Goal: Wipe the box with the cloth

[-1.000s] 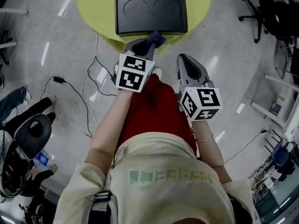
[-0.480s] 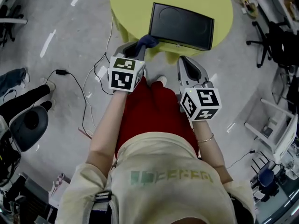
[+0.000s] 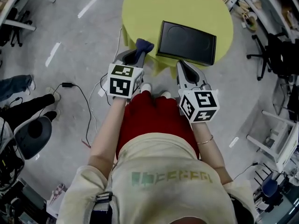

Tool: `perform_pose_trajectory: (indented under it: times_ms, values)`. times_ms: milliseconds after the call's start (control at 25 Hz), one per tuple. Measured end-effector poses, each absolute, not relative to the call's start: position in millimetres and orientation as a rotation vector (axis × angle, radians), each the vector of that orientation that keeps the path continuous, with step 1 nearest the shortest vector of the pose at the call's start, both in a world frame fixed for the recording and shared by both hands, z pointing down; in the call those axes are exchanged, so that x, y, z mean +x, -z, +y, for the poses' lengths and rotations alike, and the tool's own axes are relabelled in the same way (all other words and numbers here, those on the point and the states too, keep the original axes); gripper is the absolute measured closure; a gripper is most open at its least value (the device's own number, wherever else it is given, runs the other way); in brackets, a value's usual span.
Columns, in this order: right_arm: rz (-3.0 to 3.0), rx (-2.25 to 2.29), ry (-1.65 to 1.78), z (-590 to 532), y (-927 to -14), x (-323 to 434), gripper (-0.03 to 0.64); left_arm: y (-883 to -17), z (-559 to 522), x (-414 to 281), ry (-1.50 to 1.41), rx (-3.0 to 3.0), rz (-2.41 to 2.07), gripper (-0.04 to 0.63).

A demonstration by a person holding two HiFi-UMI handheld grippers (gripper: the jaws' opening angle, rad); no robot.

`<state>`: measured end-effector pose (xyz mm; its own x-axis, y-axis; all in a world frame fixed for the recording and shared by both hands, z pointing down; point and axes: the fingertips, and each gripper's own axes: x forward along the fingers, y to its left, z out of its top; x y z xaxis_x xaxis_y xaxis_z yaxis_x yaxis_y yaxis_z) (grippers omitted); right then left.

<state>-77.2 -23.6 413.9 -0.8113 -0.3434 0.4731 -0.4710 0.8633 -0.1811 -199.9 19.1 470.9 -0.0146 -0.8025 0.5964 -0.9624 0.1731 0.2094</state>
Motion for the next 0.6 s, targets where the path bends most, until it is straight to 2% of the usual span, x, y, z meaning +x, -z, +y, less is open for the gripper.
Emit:
perform_pose_trajectory:
  times_ms: [200,600]
  values:
    - [-2.603,0.632,-0.387,-30,-414,-96,0.578,-460,-20,-234,-0.308,1.722,-1.873,0.532]
    - [-2.506,0.78,-0.435,-36,-421,-81,0.578,-480,-82,-264,-0.238,1.739,-1.811,0.532]
